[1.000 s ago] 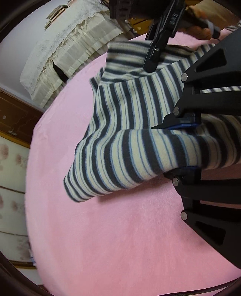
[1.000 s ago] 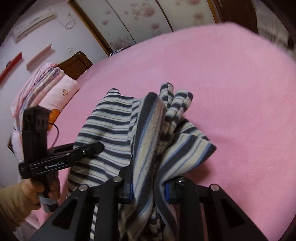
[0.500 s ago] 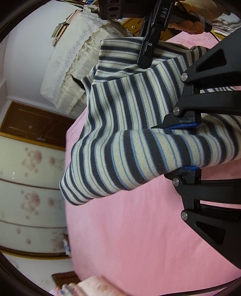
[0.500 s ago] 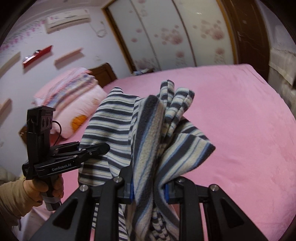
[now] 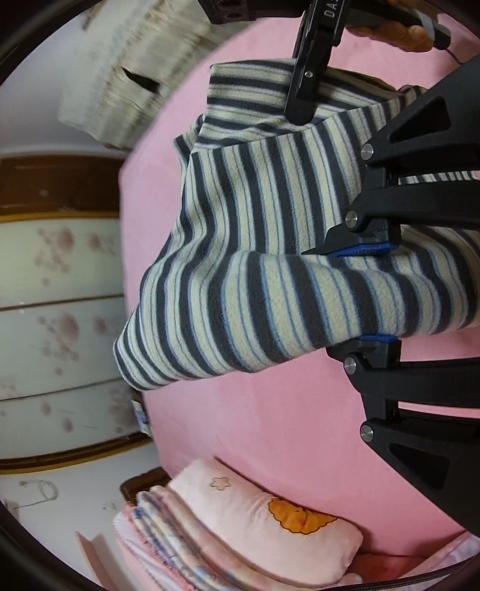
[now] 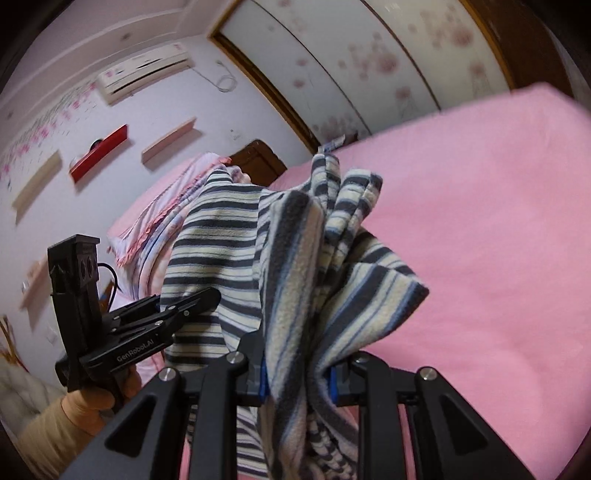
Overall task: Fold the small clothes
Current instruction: 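Lift the shirt end with the left tool and fold it over, then lay the folded shirt down and open the left tool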
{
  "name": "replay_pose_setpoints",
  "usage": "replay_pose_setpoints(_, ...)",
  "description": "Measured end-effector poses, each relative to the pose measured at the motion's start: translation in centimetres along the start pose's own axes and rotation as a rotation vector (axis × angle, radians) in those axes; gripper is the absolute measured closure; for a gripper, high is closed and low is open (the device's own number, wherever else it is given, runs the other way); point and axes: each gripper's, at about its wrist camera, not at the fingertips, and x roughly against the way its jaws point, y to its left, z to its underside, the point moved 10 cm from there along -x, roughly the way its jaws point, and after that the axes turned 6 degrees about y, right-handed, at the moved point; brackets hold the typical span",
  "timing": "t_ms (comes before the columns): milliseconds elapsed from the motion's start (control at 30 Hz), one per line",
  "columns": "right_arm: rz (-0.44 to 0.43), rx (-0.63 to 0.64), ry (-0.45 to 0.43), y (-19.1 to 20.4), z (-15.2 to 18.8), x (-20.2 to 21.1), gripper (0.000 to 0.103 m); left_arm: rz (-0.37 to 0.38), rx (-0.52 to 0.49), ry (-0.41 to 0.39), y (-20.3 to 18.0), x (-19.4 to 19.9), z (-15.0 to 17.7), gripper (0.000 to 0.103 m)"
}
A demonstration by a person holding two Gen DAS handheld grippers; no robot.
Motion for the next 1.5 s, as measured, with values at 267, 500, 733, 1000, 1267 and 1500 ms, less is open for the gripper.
replay_pose_setpoints(267,0.073,-0.089,0.064,-8.4,0.2,-13.4,0.08,-0.044,0.04,0.125,1.7,-17.9,0.7,0.073)
replay_pose_setpoints(500,0.175,-0.062,0.106,-13.3,0.5,-17.5,0.08,-0.088,0.084,0.099,0.8,-23.7,1.6,0.059)
replay_pose_setpoints(733,0.215,-0.067,0.123,-14.5,0.0,-17.3,0.061,-0.123,0.194,0.042,3.0,-22.8,1.6,0.027)
replay_pose_setpoints(1000,0.338,0.055,0.056,-13.8,0.2,-10.1,0.061,-0.171,0.283,-0.049,6.6,-15.2,2.6,0.028)
replay_pose_setpoints(1267,0.282,0.217,0.1,-5.5,4.7,-8.8,0.078,-0.083,0.247,0.043,0.6,-12.9,9.5,0.028)
replay_pose_setpoints(1500,0.369,0.286,0.247,-5.5,10.5,-12.9,0.097,-0.132,0.252,0.171,0.1,-16.3,15.3,0.027)
